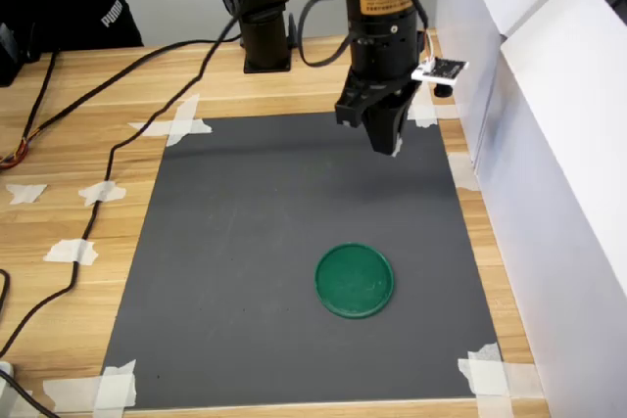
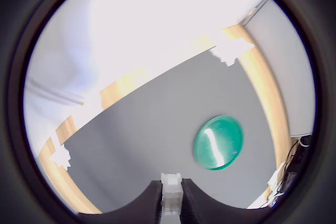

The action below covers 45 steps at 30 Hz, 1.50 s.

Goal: Grasp a white terminal and put it on the green lid.

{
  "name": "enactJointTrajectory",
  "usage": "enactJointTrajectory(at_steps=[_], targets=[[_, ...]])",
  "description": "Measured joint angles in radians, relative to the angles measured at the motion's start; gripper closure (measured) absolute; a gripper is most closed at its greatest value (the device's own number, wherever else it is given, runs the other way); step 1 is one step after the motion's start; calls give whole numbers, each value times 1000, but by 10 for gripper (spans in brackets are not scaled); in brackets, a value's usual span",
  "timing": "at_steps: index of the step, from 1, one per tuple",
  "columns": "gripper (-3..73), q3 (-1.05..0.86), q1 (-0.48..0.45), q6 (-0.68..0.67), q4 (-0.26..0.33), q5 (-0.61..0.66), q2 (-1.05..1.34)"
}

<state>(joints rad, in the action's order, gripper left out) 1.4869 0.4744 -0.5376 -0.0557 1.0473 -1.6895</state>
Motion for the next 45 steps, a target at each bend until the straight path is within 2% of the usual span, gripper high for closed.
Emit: enactJointTrajectory(at_steps=[9, 20, 32, 36, 42, 45], targets=[[611, 139, -104, 1, -41, 9, -143], [611, 149, -108, 1, -46, -46, -315], [591, 149, -108, 40, -57, -82, -352], [497, 149, -108, 45, -68, -88, -360], [220, 149, -108, 84, -75, -97, -362], [124, 149, -108, 98, -78, -97, -357]])
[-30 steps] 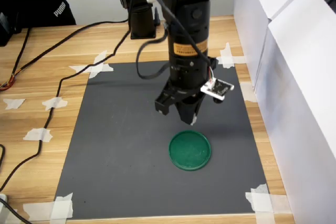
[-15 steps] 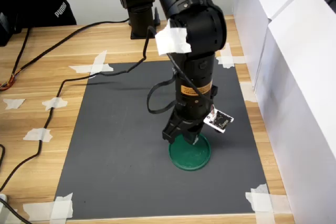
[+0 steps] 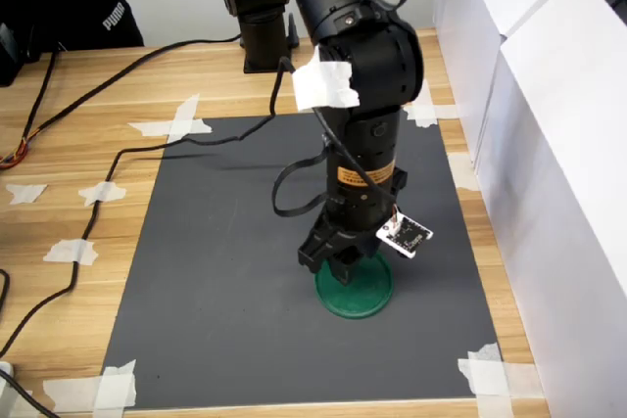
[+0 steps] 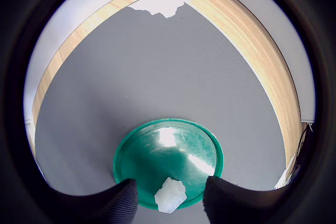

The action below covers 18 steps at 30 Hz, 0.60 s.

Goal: Grasp a white terminal and put it on the green lid.

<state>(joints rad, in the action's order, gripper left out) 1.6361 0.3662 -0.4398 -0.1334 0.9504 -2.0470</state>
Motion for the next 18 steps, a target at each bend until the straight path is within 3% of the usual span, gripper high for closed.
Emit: enactJointTrajectory(at_steps=[4, 10, 15, 18], targets=[[82, 0, 0, 5, -2, -20, 42], [88, -9, 0, 12, -2, -102, 179], [199, -87, 0, 40, -3, -177, 326], [342, -168, 0, 67, -3, -231, 430]])
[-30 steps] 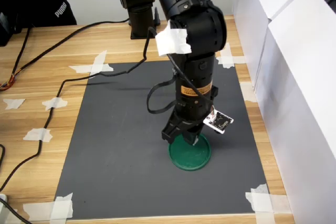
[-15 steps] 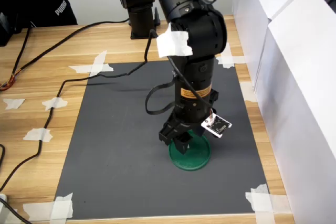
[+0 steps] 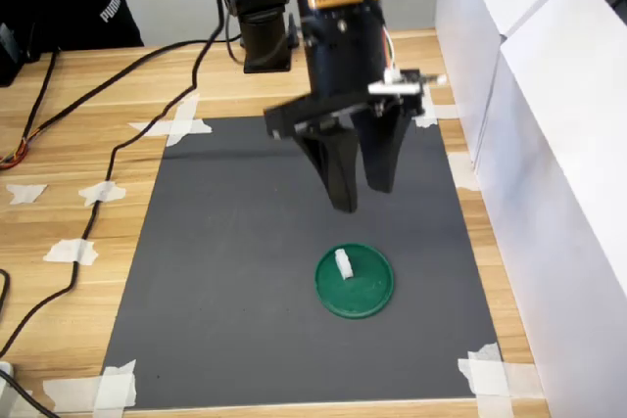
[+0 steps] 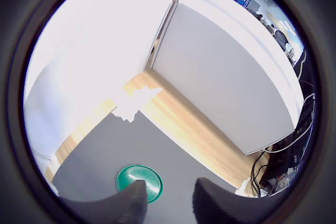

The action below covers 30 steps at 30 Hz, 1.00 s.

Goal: Grasp a white terminal and put it on the green lid.

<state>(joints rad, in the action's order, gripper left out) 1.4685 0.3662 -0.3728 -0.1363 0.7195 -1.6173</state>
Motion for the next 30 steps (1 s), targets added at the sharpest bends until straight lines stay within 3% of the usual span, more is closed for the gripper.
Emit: enactJointTrajectory(at_steps=[5, 8, 19, 23, 30], targets=[[624, -156, -19, 54, 1, -94, 191], [690, -252, -58, 105, 3, -156, 300], [711, -610, -237, 297, 15, -261, 676], [711, -736, -349, 398, 39, -293, 832], [711, -915, -460, 442, 50, -301, 1095]])
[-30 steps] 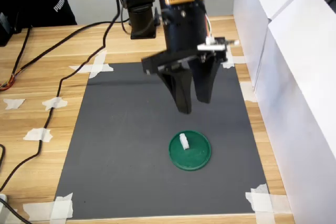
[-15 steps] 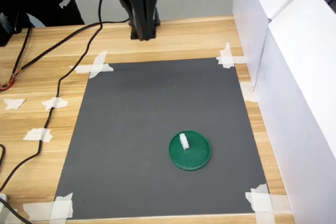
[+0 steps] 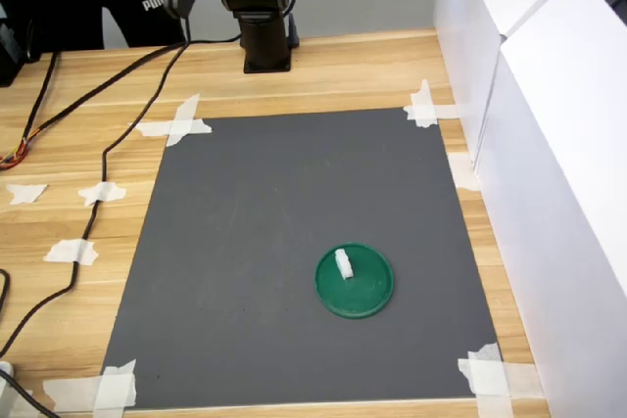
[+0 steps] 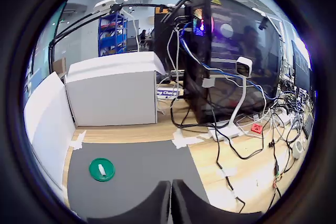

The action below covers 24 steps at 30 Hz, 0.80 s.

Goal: Grasp a white terminal and put it on the green lid.

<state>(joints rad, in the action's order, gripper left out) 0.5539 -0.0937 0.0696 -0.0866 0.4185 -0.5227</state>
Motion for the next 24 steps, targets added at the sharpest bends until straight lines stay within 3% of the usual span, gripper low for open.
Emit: enactJointTrajectory(at_steps=[12, 24], targets=[[711, -322, -4, 2, 4, 21, 359], [711, -477, -4, 3, 4, 6, 514]])
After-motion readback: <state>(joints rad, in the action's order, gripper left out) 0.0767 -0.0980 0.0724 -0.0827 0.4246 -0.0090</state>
